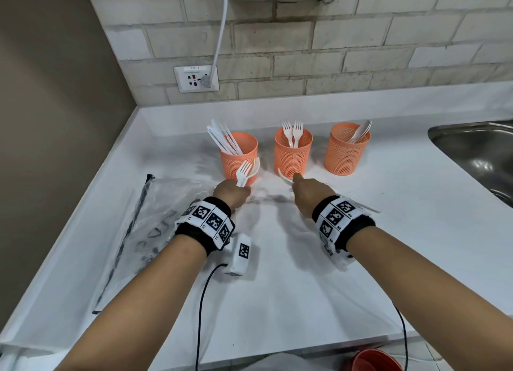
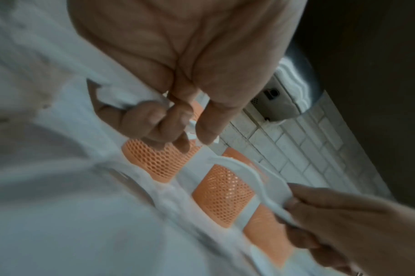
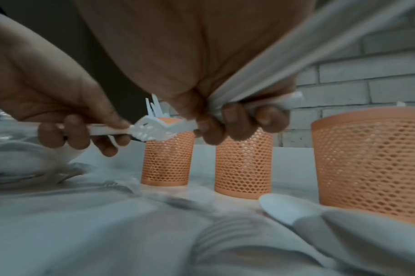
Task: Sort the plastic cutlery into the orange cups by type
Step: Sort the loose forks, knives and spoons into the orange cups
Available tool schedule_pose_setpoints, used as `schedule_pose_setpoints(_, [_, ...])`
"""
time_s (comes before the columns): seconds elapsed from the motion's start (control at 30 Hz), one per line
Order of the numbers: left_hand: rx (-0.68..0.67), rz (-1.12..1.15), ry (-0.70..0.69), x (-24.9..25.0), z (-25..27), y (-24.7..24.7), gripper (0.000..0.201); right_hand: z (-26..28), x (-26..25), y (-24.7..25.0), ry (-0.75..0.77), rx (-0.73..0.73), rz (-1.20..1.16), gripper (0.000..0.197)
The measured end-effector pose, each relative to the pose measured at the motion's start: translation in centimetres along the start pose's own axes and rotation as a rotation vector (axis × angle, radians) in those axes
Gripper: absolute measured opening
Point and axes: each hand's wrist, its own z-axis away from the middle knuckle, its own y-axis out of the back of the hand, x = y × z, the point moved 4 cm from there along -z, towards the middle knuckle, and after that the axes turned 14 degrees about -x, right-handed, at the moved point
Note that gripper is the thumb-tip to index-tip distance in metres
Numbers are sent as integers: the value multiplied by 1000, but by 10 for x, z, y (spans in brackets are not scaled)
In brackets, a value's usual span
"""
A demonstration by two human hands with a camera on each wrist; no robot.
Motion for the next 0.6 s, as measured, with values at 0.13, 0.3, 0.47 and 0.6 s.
schedule_pose_setpoints(0.13, [9,-409,29,2,-3,-3,30,-7,17,-1,-114,-26,-94,38])
schedule_pose_setpoints(0.3, [3,-515,39,9,0,-9,35,-12,19,0,-135,8,-111,28])
schedule_pose_setpoints(0.47, [-13,-680,49,10,0,-14,34,-16,11,-5,-87,-24,-141,27])
schedule_pose_setpoints(0.6, [-24,-667,1,12,-3,-10,34,-13,1,-6,-20,-35,-111,27])
